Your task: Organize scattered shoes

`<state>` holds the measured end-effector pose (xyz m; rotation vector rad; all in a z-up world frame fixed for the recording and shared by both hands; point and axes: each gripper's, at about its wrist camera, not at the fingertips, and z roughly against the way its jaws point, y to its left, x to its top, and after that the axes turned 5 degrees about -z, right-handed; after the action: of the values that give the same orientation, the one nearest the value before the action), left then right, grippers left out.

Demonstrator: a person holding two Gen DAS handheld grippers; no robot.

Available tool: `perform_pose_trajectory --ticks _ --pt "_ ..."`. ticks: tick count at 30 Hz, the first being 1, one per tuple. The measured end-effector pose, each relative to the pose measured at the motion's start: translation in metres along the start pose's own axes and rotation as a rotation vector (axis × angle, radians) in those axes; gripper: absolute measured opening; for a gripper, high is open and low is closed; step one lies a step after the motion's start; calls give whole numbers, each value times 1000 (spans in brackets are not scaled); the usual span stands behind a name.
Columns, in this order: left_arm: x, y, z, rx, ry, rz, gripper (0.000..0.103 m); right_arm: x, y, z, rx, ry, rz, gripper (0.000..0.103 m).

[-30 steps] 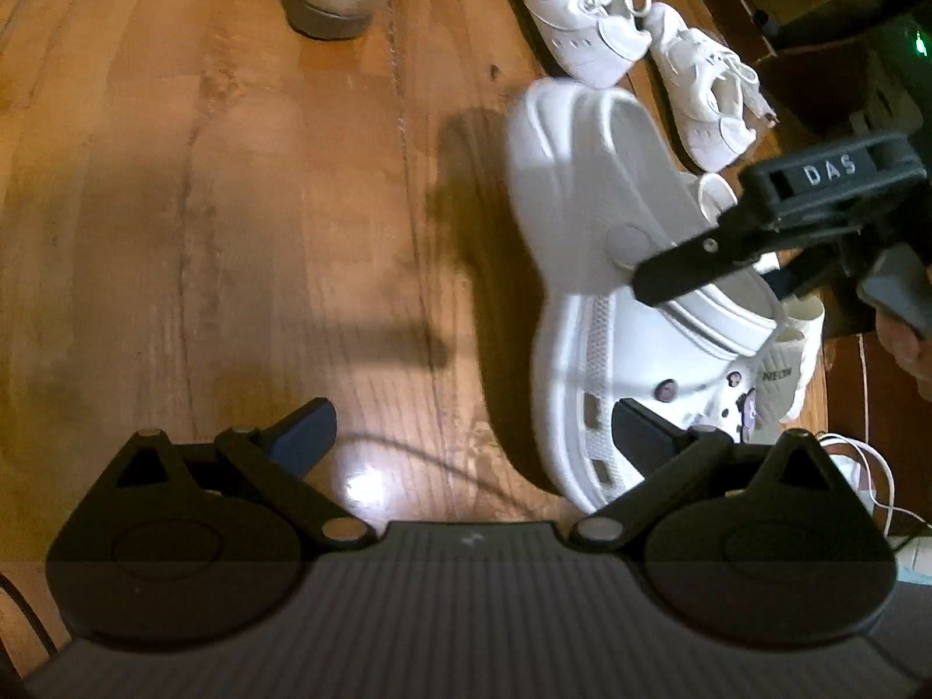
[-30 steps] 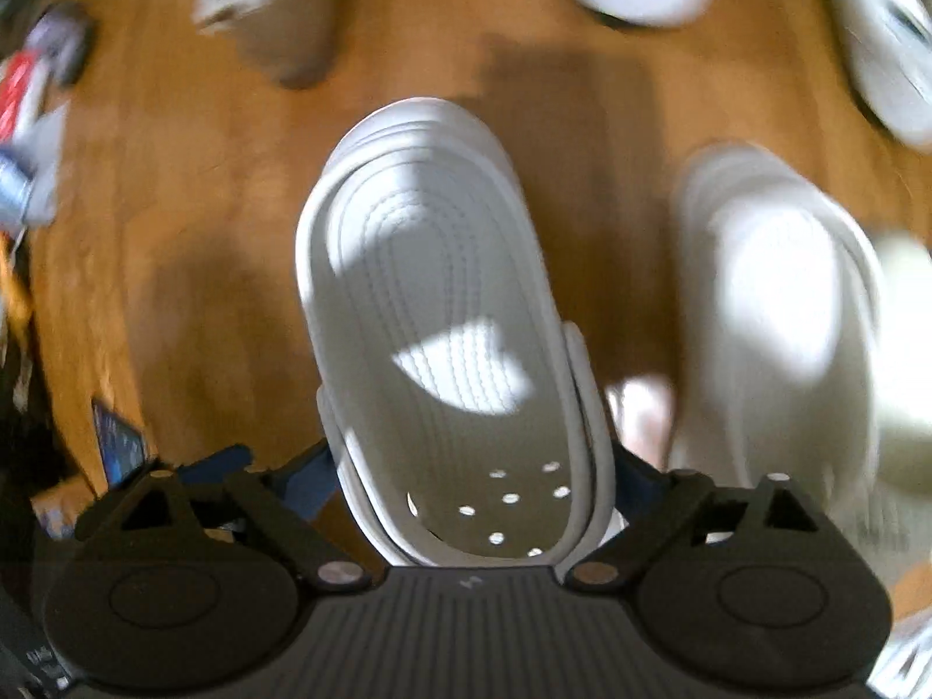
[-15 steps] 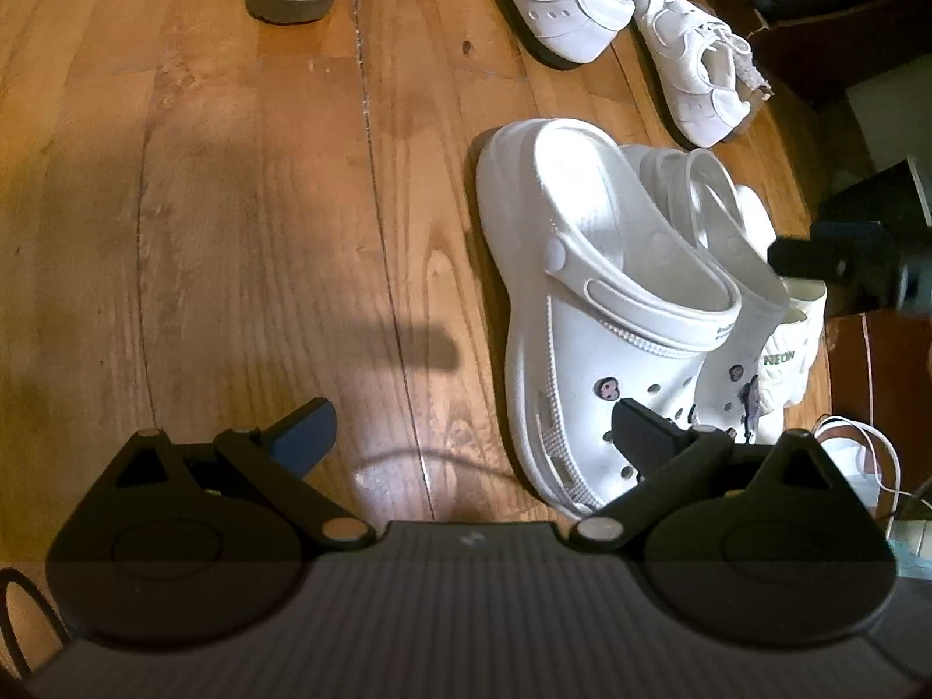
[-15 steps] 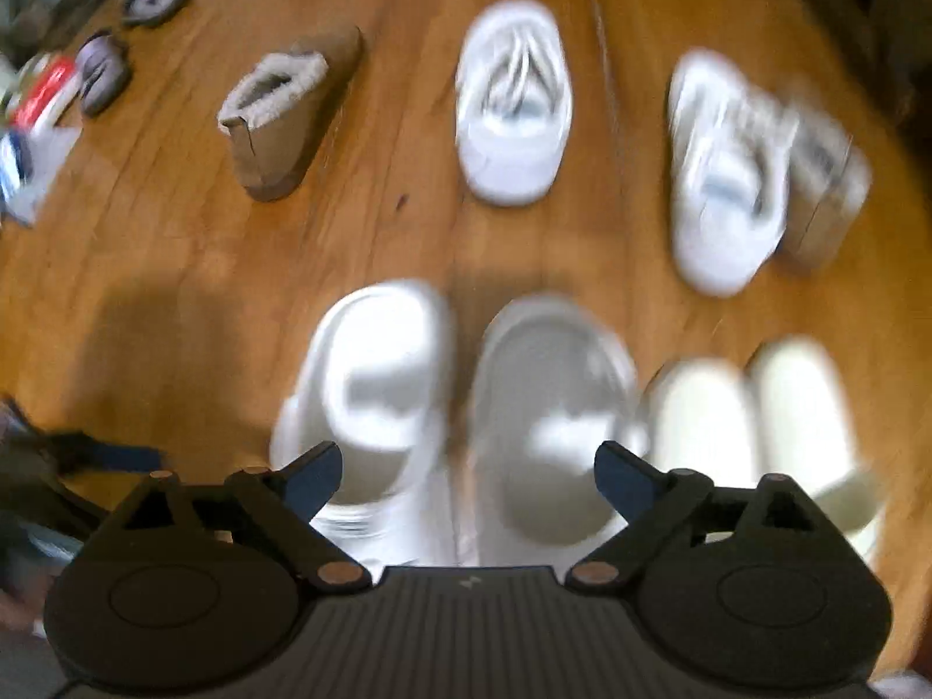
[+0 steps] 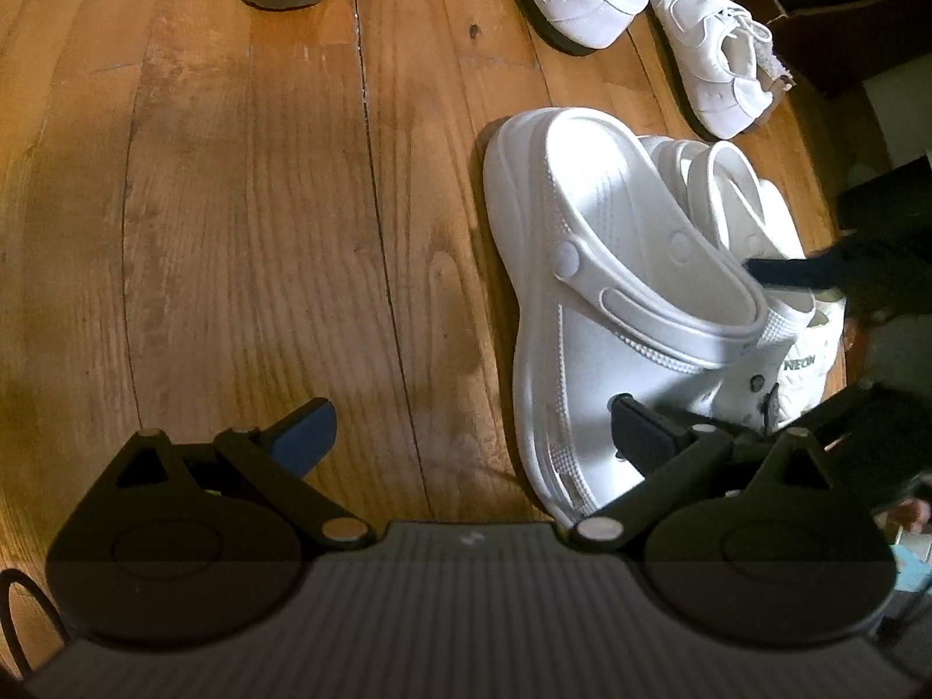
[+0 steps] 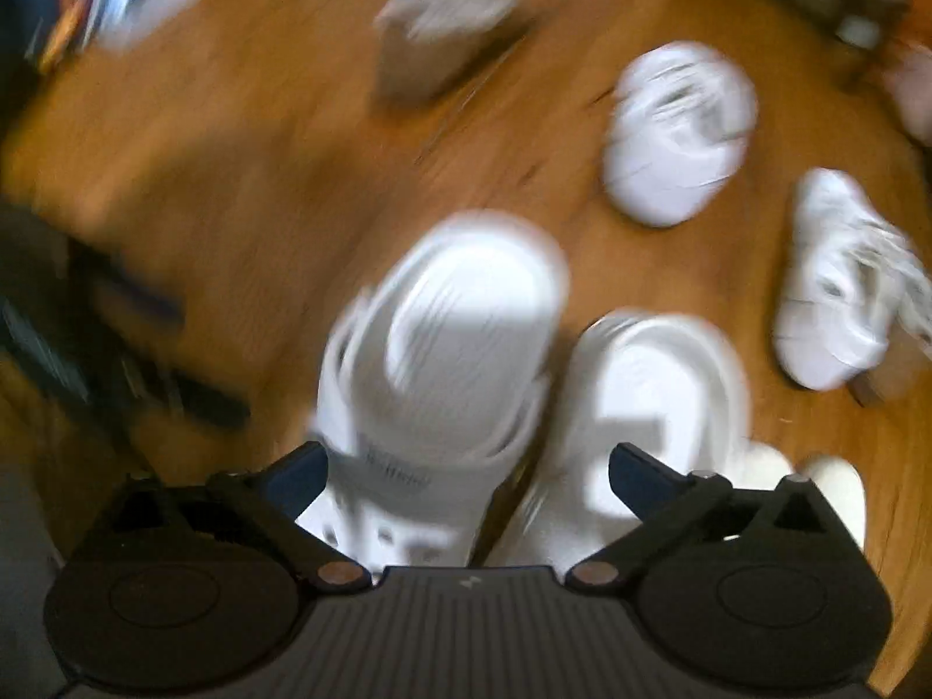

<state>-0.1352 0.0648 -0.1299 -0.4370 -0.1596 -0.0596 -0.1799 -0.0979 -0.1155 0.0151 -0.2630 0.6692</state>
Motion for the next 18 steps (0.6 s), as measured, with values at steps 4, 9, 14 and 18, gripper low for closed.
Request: perform_pose_trajectory --ticks 4,9,14,18 --pt "1 -7 -2 -1 6 -17 103 -2 -22 -7 84 86 -118 87" --pt "1 -12 -5 -4 14 -22 103 -8 -42 -1 108 142 -204 65" --pt "0 -17 -9 -5 22 -33 103 -19 -51 0 -1 161 -199 73" --pt "2 -23 -5 -1 7 -54 103 -23 -59 8 -41 139 -220 58"
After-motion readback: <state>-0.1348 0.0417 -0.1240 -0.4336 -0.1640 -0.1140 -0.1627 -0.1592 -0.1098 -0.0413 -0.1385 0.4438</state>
